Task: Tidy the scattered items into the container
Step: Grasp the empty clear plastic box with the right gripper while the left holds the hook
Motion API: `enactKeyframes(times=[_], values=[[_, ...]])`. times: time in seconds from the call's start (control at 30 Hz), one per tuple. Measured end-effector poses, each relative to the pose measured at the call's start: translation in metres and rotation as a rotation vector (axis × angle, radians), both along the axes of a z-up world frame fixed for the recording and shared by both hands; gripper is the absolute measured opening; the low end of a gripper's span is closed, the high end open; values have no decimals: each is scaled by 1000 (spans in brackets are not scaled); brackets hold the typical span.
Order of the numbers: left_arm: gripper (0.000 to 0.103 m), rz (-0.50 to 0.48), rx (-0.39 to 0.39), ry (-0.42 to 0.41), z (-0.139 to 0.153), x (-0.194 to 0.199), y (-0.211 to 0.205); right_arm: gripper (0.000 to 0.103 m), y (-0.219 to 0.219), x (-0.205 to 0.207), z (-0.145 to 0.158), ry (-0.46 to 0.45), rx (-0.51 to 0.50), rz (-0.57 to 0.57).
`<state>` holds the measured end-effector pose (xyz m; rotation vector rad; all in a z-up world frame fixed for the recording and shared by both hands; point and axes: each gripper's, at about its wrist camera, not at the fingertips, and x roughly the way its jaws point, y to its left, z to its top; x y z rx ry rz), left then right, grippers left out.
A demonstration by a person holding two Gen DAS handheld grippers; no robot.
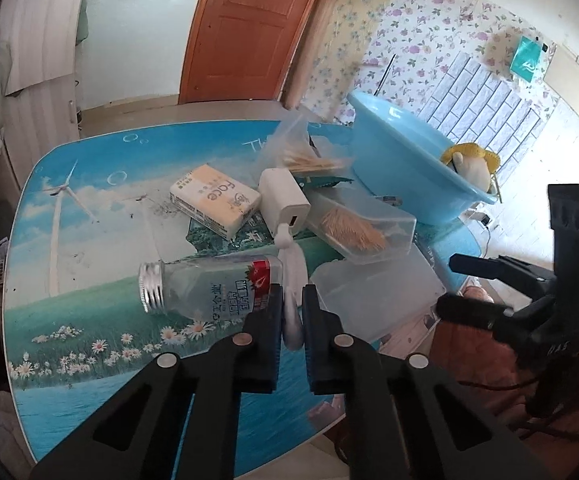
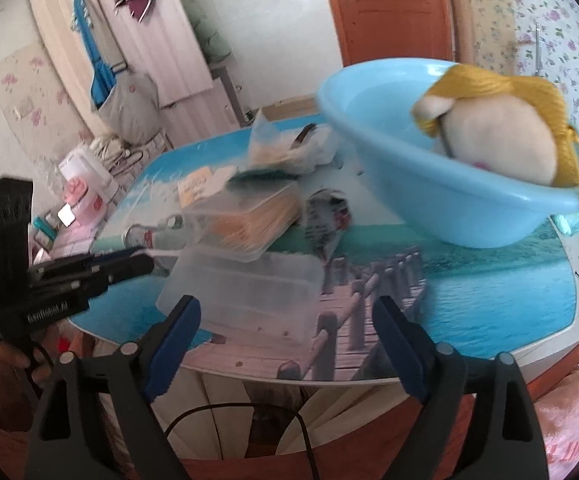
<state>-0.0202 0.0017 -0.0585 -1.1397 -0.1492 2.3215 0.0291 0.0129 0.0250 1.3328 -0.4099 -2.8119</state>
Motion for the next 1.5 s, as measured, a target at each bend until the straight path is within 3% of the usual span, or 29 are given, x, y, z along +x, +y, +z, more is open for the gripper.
enactKeyframes(times=[0.1,0.43,0.73,0.87,1.03,1.17,1.5], values=[[8,4,4,7,2,4,-5,101,-10,-5,-4,-11,13,28],[8,-18,-49,34,10,22,-23,102,-34,-23,-17,-44,56,84],[8,-57,-82,33,10,32,-13,102,-42,-14,-15,-57,-63,207],[15,-54,-96,28,6,29,-10,101,-45,-5,-11,-51,-108,261],[34,-26,-110,16,-1,20,-9,101,-38,3,-5,-1,-3,216],[34,-35,-133,5,-8,15,-3,101,-32,-2,-7,16,72,205],[35,-48,-169,5,-18,8,5,101,-43,-23,-14,40,166,306]])
